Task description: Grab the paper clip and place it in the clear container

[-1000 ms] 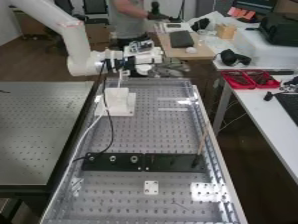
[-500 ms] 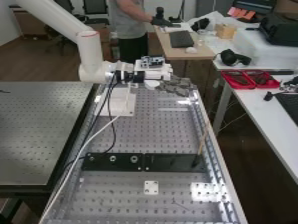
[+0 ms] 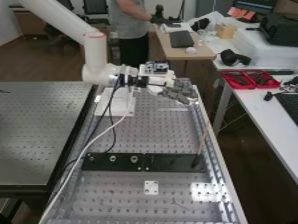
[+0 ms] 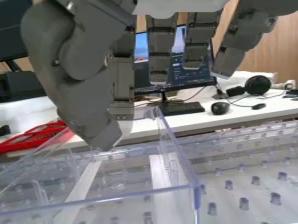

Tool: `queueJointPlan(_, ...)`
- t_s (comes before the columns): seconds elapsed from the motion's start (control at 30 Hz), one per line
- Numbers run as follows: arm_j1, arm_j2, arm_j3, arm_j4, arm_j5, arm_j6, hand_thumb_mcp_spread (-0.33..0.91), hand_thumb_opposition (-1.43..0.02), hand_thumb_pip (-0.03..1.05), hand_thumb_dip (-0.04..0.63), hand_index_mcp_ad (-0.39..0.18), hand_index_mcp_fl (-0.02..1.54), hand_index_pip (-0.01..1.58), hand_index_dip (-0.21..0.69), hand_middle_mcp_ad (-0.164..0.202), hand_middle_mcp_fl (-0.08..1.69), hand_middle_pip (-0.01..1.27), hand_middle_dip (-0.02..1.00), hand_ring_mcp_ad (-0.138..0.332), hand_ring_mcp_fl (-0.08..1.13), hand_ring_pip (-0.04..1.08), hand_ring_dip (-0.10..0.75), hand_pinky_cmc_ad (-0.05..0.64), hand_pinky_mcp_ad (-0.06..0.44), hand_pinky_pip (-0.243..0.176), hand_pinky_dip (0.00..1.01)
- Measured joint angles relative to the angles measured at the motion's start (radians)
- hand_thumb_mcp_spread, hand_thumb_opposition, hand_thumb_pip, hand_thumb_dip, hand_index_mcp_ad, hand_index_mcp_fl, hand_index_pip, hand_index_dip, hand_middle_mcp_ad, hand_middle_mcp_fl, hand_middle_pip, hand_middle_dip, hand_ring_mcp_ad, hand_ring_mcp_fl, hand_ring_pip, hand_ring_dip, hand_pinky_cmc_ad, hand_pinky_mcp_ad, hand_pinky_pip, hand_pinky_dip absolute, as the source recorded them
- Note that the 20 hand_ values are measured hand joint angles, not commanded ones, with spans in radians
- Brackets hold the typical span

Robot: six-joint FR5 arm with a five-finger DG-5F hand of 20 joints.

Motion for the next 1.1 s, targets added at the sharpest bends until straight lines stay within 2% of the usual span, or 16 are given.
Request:
queueJointPlan(0.07, -0.002, 0.010, -0.009, 0.004, -0.002, 0.000, 0.39, -0.88, 0.66, 0.302, -0.150, 0.36, 1.04, 0.047, 0.044, 0.22, 0.10, 0.19, 0.131, 0.02, 0.14, 0.075, 0.297, 0.213, -0.044, 0.46)
queueJointPlan(0.2, -0.006, 0.049, -0.034, 0.013, -0.008, 0.001, 0.36, -0.87, 0.72, 0.302, -0.152, 0.29, 1.03, 0.038, 0.044, 0.16, 0.10, 0.19, 0.134, 0.02, 0.15, 0.075, 0.297, 0.213, -0.040, 0.51)
queueJointPlan(0.23, -0.006, 0.055, -0.038, 0.013, -0.009, 0.001, 0.36, -0.86, 0.72, 0.298, -0.152, 0.27, 1.03, 0.038, 0.044, 0.17, 0.10, 0.19, 0.134, 0.02, 0.15, 0.075, 0.297, 0.213, -0.059, 0.52)
queueJointPlan(0.4, -0.011, 0.149, -0.080, 0.006, -0.030, -0.002, 0.34, -0.83, 0.72, 0.298, -0.140, 0.24, 1.00, 0.037, 0.044, 0.17, 0.10, 0.19, 0.134, 0.02, 0.15, 0.075, 0.297, 0.213, -0.058, 0.54)
queueJointPlan(0.5, -0.017, 0.209, -0.107, -0.002, -0.045, -0.001, 0.35, -0.83, 0.72, 0.298, -0.138, 0.24, 0.95, 0.040, 0.044, 0.16, 0.10, 0.19, 0.134, 0.02, 0.15, 0.073, 0.297, 0.213, -0.075, 0.54)
queueJointPlan(0.63, -0.033, 0.281, -0.135, -0.023, -0.067, 0.013, 0.31, -0.82, 0.68, 0.298, -0.138, 0.24, 0.79, 0.040, 0.044, 0.15, 0.10, 0.19, 0.134, 0.02, 0.14, 0.073, 0.297, 0.215, -0.075, 0.55)
queueJointPlan(0.77, -0.065, 0.358, -0.160, -0.069, -0.092, 0.036, 0.32, -0.80, 0.63, 0.298, -0.138, 0.31, 0.50, 0.049, 0.042, 0.15, 0.10, 0.19, 0.134, 0.02, 0.12, 0.073, 0.297, 0.243, -0.075, 0.55)
queueJointPlan(0.87, -0.088, 0.396, -0.183, -0.083, -0.102, 0.046, 0.30, -0.79, 0.60, 0.284, -0.138, 0.33, 0.36, 0.075, 0.042, 0.15, 0.10, 0.19, 0.134, 0.02, 0.11, 0.073, 0.297, 0.248, -0.075, 0.55)
queueJointPlan(0.93, -0.103, 0.417, -0.199, -0.084, -0.107, 0.051, 0.30, -0.79, 0.59, 0.283, -0.138, 0.39, 0.31, 0.077, 0.042, 0.15, 0.10, 0.19, 0.134, 0.02, 0.10, 0.073, 0.297, 0.243, -0.075, 0.55)
queueJointPlan(1.1, -0.138, 0.457, -0.230, -0.087, -0.128, 0.049, 0.30, -0.79, 0.58, 0.283, -0.138, 0.39, 0.25, 0.093, 0.045, 0.15, 0.10, 0.19, 0.134, 0.02, 0.10, 0.073, 0.297, 0.258, -0.075, 0.55)
